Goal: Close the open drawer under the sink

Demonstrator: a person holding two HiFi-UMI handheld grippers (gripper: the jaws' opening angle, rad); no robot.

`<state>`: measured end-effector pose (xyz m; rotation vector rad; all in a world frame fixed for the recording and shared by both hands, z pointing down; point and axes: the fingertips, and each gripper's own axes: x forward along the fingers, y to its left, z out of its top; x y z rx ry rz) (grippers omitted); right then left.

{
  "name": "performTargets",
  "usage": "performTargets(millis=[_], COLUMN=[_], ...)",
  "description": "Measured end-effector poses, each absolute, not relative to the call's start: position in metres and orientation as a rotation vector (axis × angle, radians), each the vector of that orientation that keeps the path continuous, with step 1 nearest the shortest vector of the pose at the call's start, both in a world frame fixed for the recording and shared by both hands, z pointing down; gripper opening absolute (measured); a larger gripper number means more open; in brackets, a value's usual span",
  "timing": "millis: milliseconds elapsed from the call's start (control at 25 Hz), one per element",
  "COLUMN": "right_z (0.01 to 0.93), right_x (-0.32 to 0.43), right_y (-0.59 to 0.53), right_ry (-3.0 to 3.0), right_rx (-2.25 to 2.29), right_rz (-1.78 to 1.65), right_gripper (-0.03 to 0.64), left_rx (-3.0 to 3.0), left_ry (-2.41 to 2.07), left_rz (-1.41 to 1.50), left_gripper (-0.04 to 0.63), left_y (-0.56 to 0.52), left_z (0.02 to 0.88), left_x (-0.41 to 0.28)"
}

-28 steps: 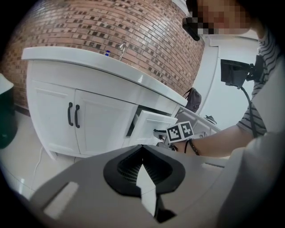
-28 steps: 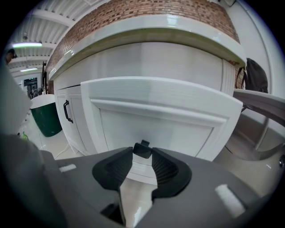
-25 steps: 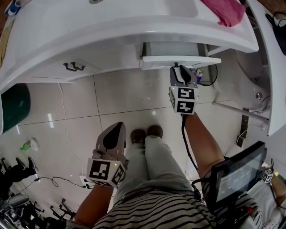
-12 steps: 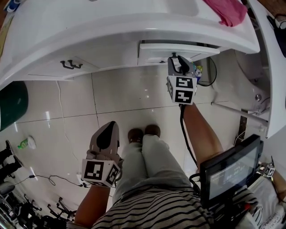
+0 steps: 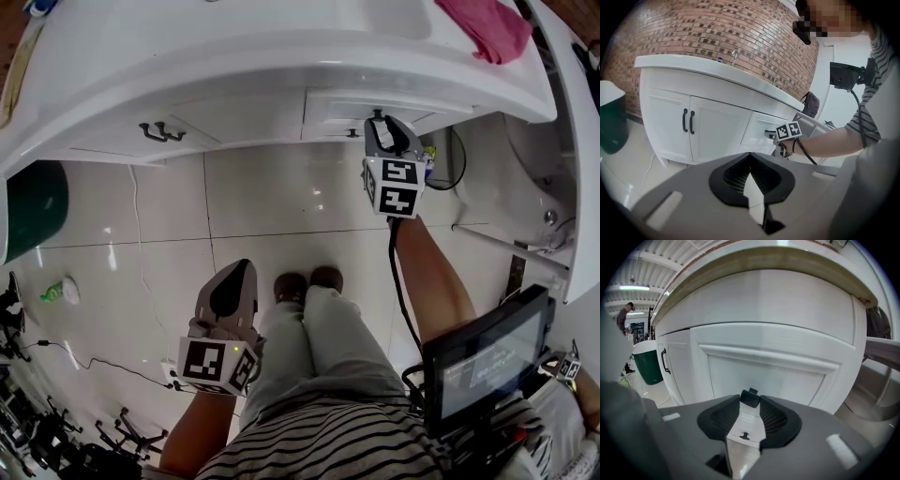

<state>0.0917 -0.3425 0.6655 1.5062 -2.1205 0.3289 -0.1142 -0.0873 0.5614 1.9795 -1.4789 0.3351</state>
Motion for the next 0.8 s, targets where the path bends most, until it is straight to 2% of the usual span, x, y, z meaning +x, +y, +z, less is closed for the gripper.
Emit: performTargets(millis=[800], right_z=[0.665], right_x=[0.082], right_y=[-0.352], right_ry=[-2.14], right_rx=[1.475], right_rz=[0.377], right_gripper=[0.144], left_rx=[1.974], left_ry=[-1.533], left_rz=[0.348], left_gripper=[0.015], left_y=[-0.072], left_z=[0.548], left_x=[-0.124])
